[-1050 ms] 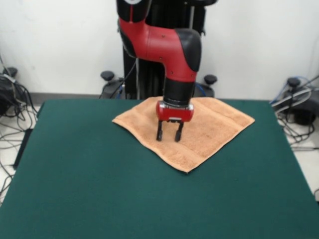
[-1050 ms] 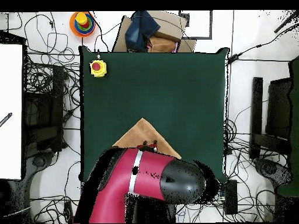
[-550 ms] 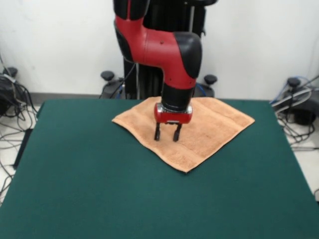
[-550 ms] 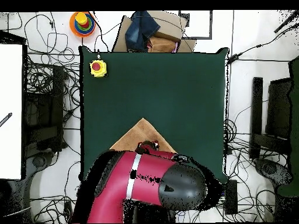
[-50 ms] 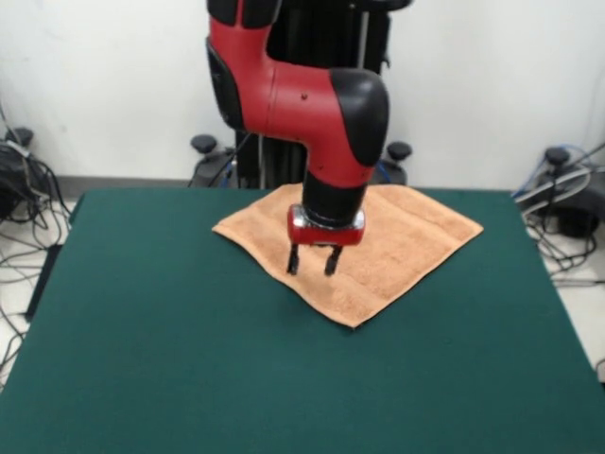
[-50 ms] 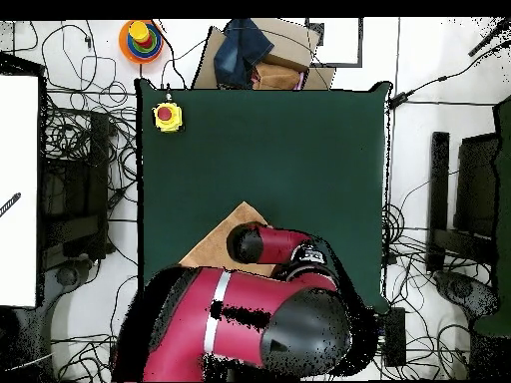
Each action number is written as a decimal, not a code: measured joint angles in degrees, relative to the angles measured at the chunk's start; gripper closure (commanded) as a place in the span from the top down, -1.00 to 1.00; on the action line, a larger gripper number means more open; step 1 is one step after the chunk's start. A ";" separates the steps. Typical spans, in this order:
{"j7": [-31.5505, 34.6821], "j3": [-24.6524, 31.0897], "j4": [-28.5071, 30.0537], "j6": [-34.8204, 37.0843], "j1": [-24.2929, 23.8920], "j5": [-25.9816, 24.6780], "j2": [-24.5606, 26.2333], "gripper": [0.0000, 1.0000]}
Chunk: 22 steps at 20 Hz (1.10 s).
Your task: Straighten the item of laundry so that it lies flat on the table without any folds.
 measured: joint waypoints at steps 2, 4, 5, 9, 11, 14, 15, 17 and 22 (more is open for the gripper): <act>0.00 -0.28 -2.97 -1.27 1.17 1.17 0.27 1.00; 0.00 -0.60 -4.71 -2.61 2.11 1.99 0.78 1.00; 0.00 -0.74 -5.33 -3.13 2.49 2.31 0.97 1.00; 0.00 -1.41 -7.68 -5.57 4.85 4.36 1.38 1.00; 0.00 -1.41 -7.32 -5.63 5.53 4.93 0.75 1.00; 0.00 -1.43 -4.41 -5.60 5.93 5.12 -1.88 1.00; 0.00 -1.42 -3.68 -5.62 5.87 5.16 -2.46 1.00; 0.00 -1.43 -1.00 -5.62 5.53 5.13 -4.36 1.00; 0.00 -1.45 4.93 -5.62 3.47 4.83 -7.49 1.00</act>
